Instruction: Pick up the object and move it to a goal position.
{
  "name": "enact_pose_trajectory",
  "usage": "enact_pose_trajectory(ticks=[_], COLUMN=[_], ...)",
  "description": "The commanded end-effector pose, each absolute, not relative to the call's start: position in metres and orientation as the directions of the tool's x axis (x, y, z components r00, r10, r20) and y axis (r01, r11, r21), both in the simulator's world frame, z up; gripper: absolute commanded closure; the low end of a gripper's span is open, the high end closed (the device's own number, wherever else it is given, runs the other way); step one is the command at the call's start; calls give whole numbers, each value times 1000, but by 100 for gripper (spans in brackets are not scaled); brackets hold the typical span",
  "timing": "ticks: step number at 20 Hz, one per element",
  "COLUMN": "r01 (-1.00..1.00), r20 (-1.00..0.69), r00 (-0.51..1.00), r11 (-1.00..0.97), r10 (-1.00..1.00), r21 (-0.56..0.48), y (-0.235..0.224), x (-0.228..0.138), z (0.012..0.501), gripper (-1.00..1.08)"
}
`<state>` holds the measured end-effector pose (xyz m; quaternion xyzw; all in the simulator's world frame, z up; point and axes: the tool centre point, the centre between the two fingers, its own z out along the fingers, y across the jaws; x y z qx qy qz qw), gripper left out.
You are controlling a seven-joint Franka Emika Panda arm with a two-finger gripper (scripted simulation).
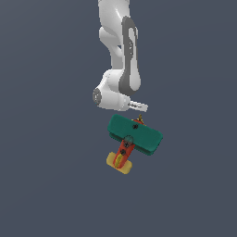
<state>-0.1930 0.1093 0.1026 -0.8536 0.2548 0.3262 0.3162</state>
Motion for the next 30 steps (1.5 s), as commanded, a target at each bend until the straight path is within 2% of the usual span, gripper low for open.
enact_pose_trajectory(ticks=[1,30], r01=[-667,-840], r20=[-734,-818], r00=[638,492], r11=[-646,-410], r10=[-235,-300], r21=[-372,-355], y=[112,121], x=[-196,-209], z=[97,57], gripper=[-20,-20])
